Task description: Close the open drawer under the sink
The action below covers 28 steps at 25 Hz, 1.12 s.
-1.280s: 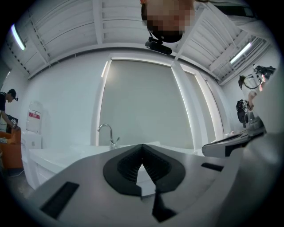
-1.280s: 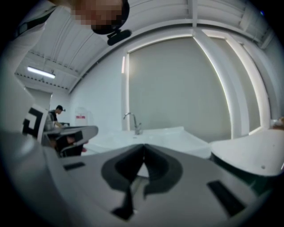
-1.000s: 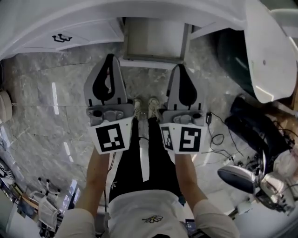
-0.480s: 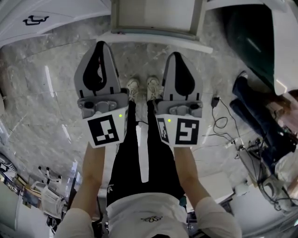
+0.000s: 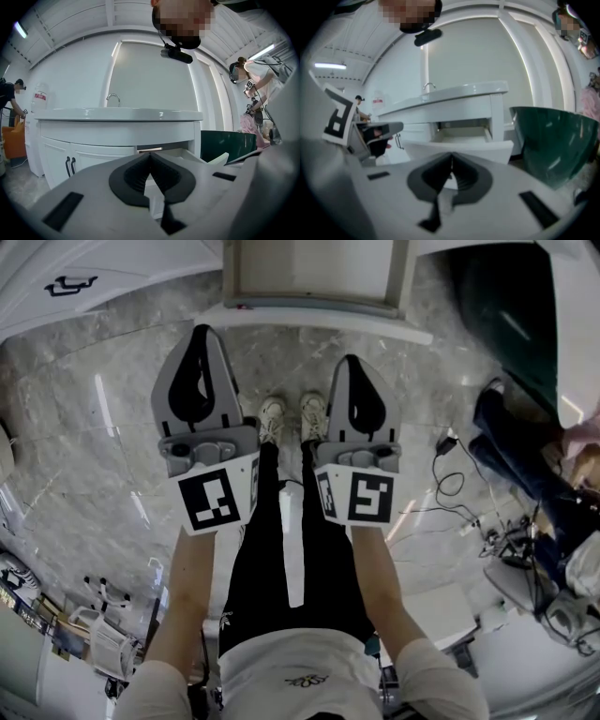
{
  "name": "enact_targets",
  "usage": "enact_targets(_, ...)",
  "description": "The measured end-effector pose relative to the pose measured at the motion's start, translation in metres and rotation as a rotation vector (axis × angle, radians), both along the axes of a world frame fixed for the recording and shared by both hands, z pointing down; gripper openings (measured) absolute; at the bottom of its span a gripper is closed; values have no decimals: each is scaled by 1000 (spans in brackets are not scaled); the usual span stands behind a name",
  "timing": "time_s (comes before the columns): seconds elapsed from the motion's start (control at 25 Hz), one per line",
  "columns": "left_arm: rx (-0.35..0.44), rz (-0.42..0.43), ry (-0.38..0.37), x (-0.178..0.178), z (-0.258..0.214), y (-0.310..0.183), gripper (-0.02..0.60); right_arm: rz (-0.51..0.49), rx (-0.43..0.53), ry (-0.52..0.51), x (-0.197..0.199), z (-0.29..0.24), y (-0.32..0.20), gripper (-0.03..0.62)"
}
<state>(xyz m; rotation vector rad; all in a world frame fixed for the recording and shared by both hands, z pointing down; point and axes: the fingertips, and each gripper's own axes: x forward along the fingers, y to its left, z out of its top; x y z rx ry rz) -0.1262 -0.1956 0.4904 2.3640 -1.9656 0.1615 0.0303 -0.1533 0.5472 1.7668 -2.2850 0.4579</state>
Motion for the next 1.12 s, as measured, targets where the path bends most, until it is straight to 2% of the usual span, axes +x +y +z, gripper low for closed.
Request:
enact_targets(0.24,-12,-6,-3,-3,5,3,20,16,-17,-8,-5,9,-2,29)
enact_targets(0.48,-23,-24,-5,-7,12,3,20,104,-26,-41,-6,17,-23,31)
enact_targets(0.68,-37,-18,-10,-9,16,4,20,50,-89,23,-21,44,-26,36)
enact_targets(0.76,-37,-19,-11,-11,15,4,20,16,-124,21,-30,56,-25,118)
enact_targets(1.12,-60,-15,-13,-9,20,9,20,48,-234,-52,-39,90,-37,172)
